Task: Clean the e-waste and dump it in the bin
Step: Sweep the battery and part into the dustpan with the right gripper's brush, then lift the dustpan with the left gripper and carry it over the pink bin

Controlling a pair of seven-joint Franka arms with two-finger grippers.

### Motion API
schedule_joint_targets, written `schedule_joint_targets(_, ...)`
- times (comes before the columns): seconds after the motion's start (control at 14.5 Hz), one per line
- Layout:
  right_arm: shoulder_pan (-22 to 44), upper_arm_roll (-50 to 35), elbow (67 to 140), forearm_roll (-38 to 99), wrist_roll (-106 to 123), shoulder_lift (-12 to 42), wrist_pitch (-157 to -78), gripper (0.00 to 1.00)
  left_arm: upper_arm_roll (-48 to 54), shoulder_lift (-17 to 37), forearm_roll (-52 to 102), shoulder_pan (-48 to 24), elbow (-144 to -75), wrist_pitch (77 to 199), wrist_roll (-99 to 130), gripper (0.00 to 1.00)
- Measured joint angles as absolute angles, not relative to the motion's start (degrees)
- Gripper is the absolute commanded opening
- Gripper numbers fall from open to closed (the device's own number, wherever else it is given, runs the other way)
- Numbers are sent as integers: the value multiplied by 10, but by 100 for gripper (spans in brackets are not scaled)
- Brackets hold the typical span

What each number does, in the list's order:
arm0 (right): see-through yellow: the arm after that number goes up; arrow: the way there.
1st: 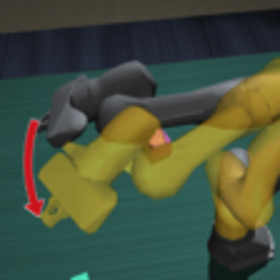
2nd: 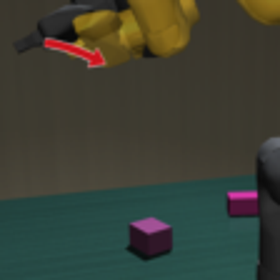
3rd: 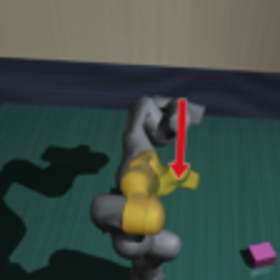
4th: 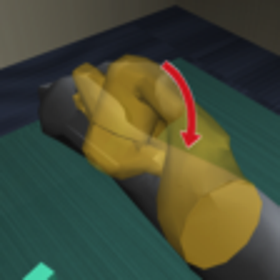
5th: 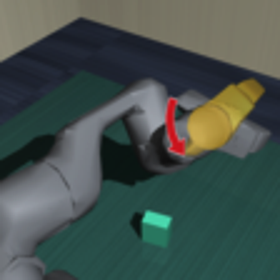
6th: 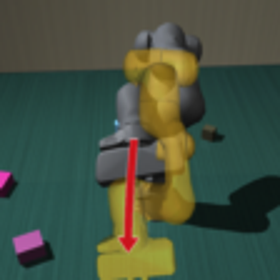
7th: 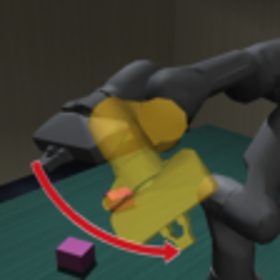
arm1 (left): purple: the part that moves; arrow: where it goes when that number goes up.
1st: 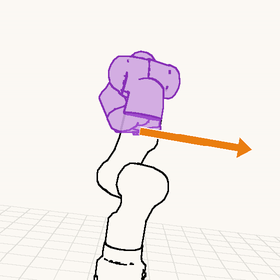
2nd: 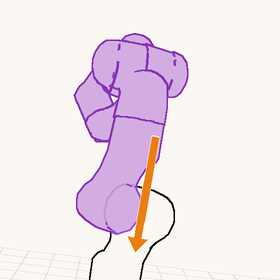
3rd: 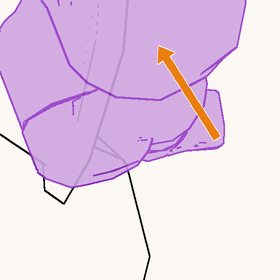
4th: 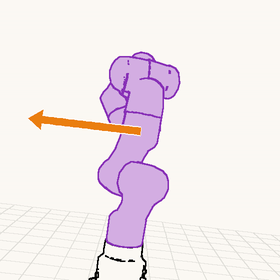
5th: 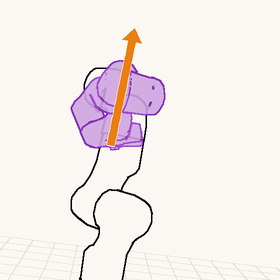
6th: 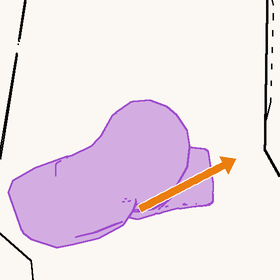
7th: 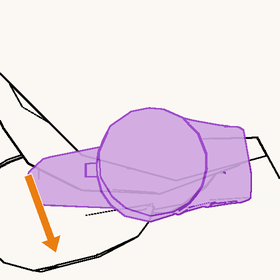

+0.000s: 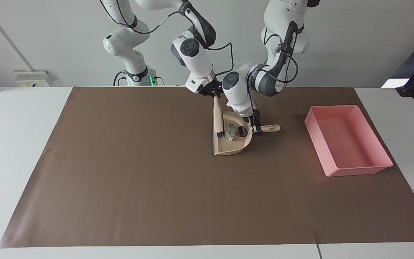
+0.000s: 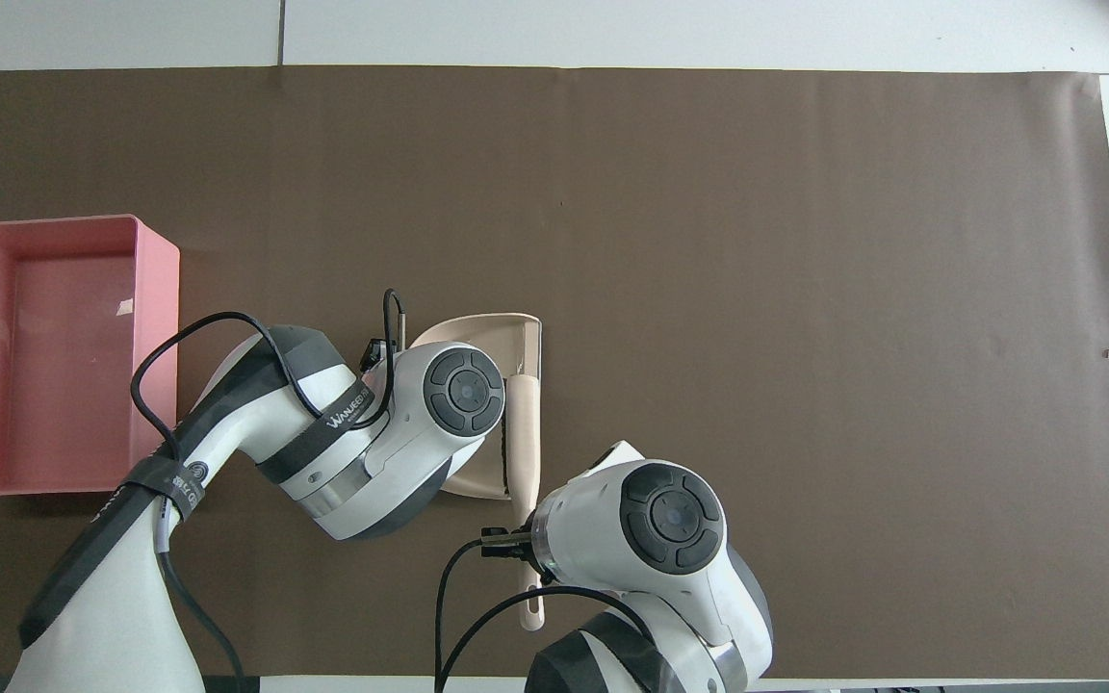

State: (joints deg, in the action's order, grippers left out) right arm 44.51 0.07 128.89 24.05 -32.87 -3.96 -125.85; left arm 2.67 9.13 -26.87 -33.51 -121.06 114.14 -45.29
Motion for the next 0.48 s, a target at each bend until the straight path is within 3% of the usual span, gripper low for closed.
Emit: schedule_joint_targets(0.48,273,6,1275,110,-303,-168,-1053,0,25,58,-229,-277,-1210,1156,-549,0)
